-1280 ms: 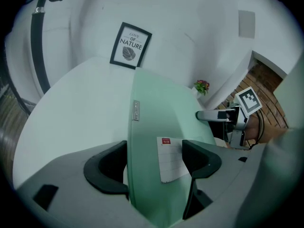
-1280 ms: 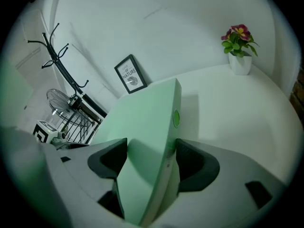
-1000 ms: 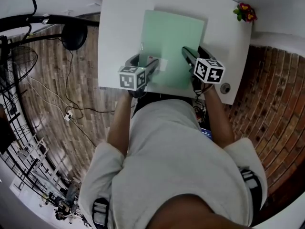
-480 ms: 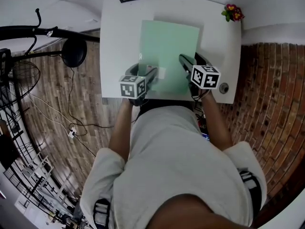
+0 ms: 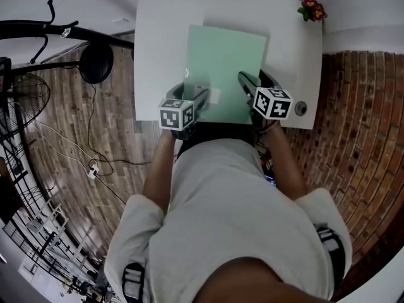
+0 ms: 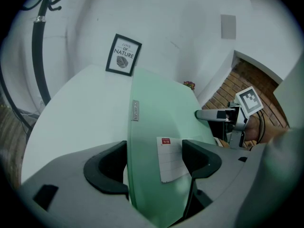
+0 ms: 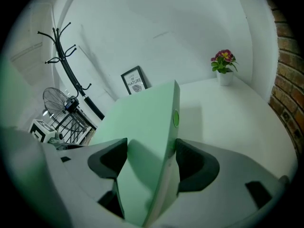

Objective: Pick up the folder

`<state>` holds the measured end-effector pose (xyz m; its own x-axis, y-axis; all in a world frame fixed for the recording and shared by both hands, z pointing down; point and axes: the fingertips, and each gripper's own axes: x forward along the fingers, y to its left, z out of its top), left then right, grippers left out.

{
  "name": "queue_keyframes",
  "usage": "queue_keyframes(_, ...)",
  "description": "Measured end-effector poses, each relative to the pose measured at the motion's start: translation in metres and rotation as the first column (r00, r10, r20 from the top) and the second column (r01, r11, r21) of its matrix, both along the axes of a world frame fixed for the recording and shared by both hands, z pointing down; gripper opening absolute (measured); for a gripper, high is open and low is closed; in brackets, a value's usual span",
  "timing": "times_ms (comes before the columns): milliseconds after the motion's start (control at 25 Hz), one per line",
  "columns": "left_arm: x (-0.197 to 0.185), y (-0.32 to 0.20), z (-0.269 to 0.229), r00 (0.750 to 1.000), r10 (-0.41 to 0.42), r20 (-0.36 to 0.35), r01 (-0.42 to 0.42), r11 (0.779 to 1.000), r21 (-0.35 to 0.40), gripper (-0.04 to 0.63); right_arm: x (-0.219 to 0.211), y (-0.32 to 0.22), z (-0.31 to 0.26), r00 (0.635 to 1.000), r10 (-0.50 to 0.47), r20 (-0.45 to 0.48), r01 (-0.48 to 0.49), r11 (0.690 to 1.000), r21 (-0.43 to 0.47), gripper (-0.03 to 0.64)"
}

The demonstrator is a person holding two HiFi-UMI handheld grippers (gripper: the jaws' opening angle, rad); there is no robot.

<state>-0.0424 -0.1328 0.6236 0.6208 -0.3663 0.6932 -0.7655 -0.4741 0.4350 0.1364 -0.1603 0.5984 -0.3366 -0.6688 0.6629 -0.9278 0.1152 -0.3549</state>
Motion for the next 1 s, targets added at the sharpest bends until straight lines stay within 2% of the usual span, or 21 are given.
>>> queue_keyframes(240, -0.021, 0.016, 0.002, 1.0, 0.007, 0.015, -0.007, 1.0, 0.003, 0.364, -0.021, 0.017, 0.004, 1.0, 0.005, 0.009, -0.005, 1.0, 0.004, 0.318)
queue_keyframes(400, -0.03, 0.021, -0.006, 1.0, 0.019, 0.023, -0.02, 0.999, 0.033, 0.364, -0.03, 0.024, -0.004, 1.0, 0.014, 0.011, -0.014, 0.999, 0.029, 0.316)
queue_keyframes(680, -0.03, 0.012, -0.035, 0.999, 0.037, -0.006, -0.037, 0.994, 0.098, 0.364, -0.03, 0.022, -0.041, 0.999, 0.046, -0.017, -0.043, 0.991, 0.129, 0.316)
queue_keyframes(1000, -0.018, -0.003, -0.079, 0.997, 0.064, -0.044, -0.054, 0.978, 0.2, 0.364, -0.018, 0.015, -0.093, 0.996, 0.077, -0.041, -0.064, 0.963, 0.26, 0.316)
